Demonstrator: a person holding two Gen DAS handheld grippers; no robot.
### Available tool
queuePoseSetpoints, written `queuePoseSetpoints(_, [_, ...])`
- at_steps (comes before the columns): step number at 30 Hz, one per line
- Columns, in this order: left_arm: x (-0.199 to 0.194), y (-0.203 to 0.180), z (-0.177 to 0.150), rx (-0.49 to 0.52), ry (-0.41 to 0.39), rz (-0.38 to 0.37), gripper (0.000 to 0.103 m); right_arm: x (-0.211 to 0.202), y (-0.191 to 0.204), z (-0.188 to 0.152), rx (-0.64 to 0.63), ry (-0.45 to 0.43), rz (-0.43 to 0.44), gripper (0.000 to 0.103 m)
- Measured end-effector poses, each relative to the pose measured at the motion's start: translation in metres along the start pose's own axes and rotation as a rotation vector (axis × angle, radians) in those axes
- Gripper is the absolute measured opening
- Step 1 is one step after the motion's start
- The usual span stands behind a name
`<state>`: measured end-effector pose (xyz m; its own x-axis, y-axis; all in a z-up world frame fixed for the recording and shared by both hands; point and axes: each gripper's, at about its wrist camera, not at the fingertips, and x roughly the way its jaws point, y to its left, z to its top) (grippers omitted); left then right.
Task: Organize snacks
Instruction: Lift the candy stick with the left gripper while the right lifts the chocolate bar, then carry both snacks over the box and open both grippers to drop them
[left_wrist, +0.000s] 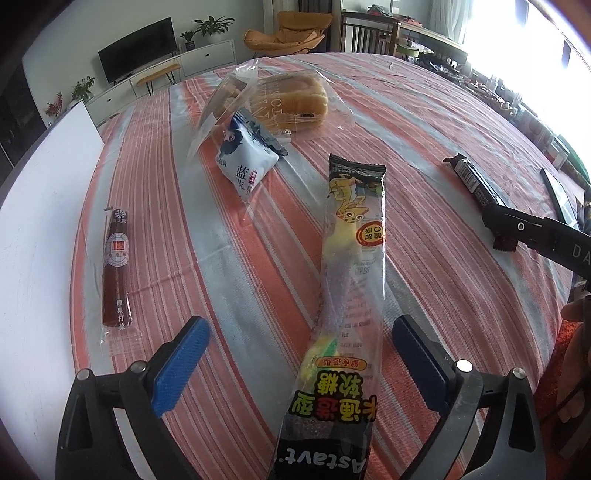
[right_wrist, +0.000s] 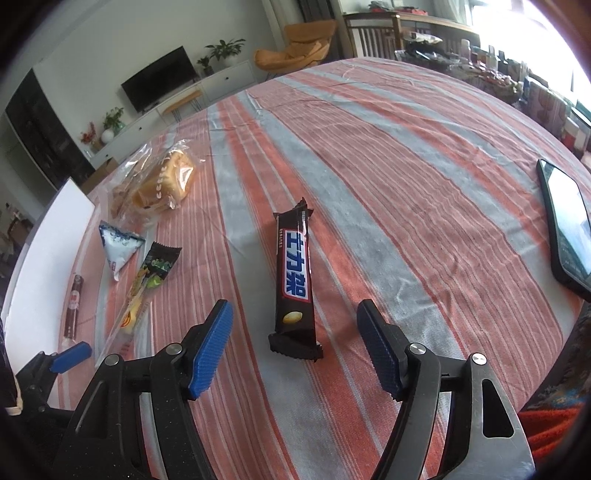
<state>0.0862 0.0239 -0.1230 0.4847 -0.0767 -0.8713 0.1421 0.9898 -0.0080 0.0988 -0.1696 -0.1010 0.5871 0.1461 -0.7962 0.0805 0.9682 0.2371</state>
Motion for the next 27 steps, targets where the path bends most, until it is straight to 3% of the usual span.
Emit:
queuePoseSetpoints(10, [-0.002, -0.004, 0.0, 0.013, 0.026, -0.004, 0.097, 0.0, 0.0, 0.0, -0.001, 0.0, -0.001, 0.073])
queuePoseSetpoints(13, [-0.006, -0.01, 0.0, 0.038, 0.03, -0.024, 0.083, 0.0, 0.0, 0.001, -0.002, 0.011, -0.004, 0.073])
queuePoseSetpoints(16, [-0.013, -0.022, 0.001, 0.098, 0.024, -0.042, 0.055, 0.003, 0.007, 0.009, -0.022, 0.08, -0.011, 0.074])
queuePoseSetpoints(17, [-0.014, -0.026, 0.001, 0.109, 0.024, -0.061, 0.035, 0.004, 0.011, 0.013, -0.037, 0.097, -0.003, 0.074])
queuePoseSetpoints(18, [-0.016, -0.03, 0.002, 0.119, 0.025, -0.057, 0.024, 0.005, 0.017, 0.017, -0.063, 0.107, -0.006, 0.073])
queuePoseSetpoints(25, [-0.03, -0.034, 0.001, 0.116, 0.008, -0.089, 0.012, 0.037, 0.043, 0.035, -0.236, 0.226, -0.085, 0.071])
queuePoseSetpoints(26, [-0.034, -0.032, 0.001, 0.105, 0.002, -0.099, 0.012, 0.036, 0.044, 0.035, -0.25, 0.212, -0.099, 0.061])
queuePoseSetpoints(27, [-0.039, -0.029, 0.001, 0.097, -0.008, -0.103, 0.012, 0.034, 0.042, 0.036, -0.254, 0.204, -0.115, 0.027])
